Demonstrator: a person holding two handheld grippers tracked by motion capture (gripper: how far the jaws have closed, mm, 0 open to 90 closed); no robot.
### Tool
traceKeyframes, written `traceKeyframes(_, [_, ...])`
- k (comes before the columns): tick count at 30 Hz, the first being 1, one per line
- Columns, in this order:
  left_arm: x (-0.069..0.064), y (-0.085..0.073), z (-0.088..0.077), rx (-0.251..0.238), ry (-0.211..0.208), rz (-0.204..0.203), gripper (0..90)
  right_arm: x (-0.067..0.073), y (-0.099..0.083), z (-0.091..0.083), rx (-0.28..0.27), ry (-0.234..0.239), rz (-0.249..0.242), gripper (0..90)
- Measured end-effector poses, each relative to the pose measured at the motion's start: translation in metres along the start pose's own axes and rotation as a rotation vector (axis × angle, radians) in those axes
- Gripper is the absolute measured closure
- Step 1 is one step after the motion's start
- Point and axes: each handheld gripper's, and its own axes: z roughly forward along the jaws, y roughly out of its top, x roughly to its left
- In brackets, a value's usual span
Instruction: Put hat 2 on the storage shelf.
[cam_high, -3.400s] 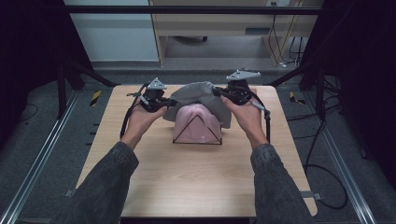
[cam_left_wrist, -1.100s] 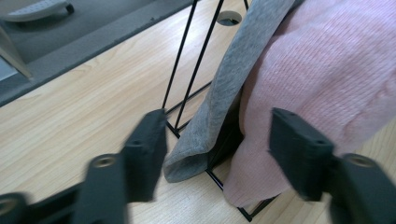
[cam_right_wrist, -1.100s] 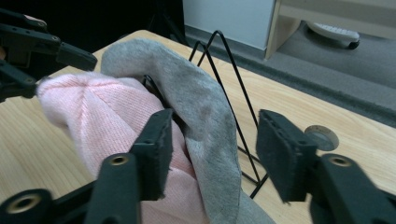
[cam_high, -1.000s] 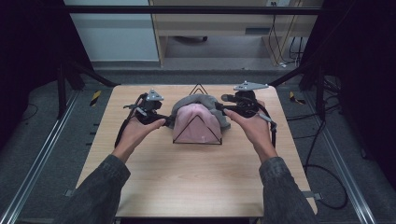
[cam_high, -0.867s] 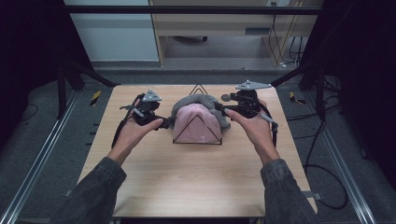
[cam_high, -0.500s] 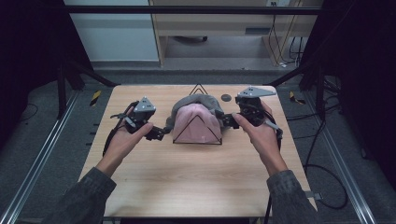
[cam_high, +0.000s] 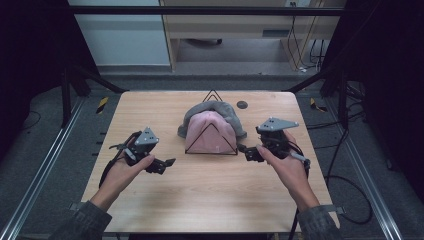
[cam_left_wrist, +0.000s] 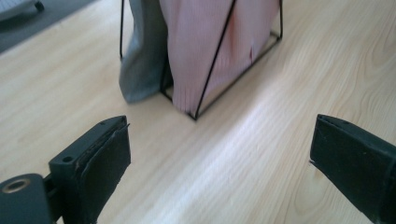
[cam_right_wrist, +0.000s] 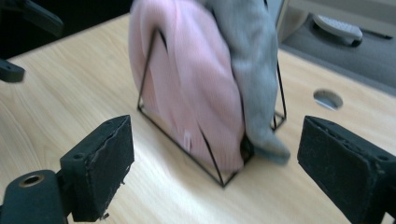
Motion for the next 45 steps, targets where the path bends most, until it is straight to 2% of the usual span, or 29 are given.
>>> traceKeyframes(1, [-0.001, -0.009, 0.002, 0.021, 0.001, 0.009, 4.9, -0.001, -0.013, 0.001, 0.014, -0.004, 0.009, 11.0])
traceKeyframes(2, [-0.001, -0.009, 0.002, 0.021, 0.001, 0.009, 5.0, -0.001, -0.013, 0.001, 0.014, -0.004, 0.009, 11.0])
traceKeyframes(4, [-0.001, -0.021, 0.007, 0.062, 0.005, 0.017, 5.1, -0.002, -0.032, 0.003, 0.035, -0.010, 0.018, 11.8])
traceKeyframes(6, [-0.001, -0.025, 0.008, 0.074, 0.002, 0.014, 5.1, -0.002, -0.038, 0.005, 0.046, -0.012, 0.013, 12.2])
traceKeyframes(7, [0.000, -0.032, 0.012, 0.095, -0.004, 0.008, 5.1, -0.002, -0.049, 0.007, 0.060, -0.017, 0.021, 12.6])
traceKeyframes(10, [0.001, -0.040, 0.016, 0.111, -0.009, -0.004, 5.3, -0.003, -0.060, 0.010, 0.073, -0.018, 0.028, 13.0])
traceKeyframes(13, [0.005, -0.053, 0.022, 0.146, -0.016, -0.024, 5.3, -0.003, -0.079, 0.019, 0.109, -0.020, 0.030, 13.2])
traceKeyframes(17, [0.008, -0.061, 0.027, 0.172, -0.020, -0.037, 5.3, -0.001, -0.090, 0.027, 0.148, -0.022, 0.035, 13.1])
traceKeyframes(21, [0.013, -0.071, 0.035, 0.207, -0.031, -0.056, 5.2, 0.001, -0.102, 0.037, 0.183, -0.023, 0.065, 13.1])
traceKeyframes(23, [0.016, -0.077, 0.039, 0.233, -0.033, -0.060, 5.0, 0.001, -0.107, 0.043, 0.191, -0.027, 0.083, 13.1])
traceKeyframes(28, [0.019, -0.085, 0.044, 0.260, -0.039, -0.078, 3.2, -0.003, -0.114, 0.049, 0.198, -0.031, 0.127, 12.3])
traceKeyframes(29, [0.019, -0.086, 0.045, 0.250, -0.029, -0.066, 2.8, -0.003, -0.116, 0.050, 0.202, -0.028, 0.137, 12.0])
traceKeyframes(32, [0.018, -0.086, 0.044, 0.250, -0.029, -0.074, 2.9, -0.002, -0.118, 0.052, 0.208, -0.021, 0.145, 11.2])
traceKeyframes(38, [0.015, -0.090, 0.046, 0.210, -0.015, -0.072, 0.0, 0.001, -0.123, 0.059, 0.232, -0.011, 0.168, 9.7])
traceKeyframes(44, [0.014, -0.091, 0.046, 0.201, -0.009, -0.078, 0.0, 0.007, -0.125, 0.063, 0.252, -0.020, 0.140, 6.6])
traceKeyframes(45, [0.013, -0.091, 0.046, 0.203, -0.011, -0.075, 0.0, 0.010, -0.126, 0.065, 0.255, -0.033, 0.122, 4.7])
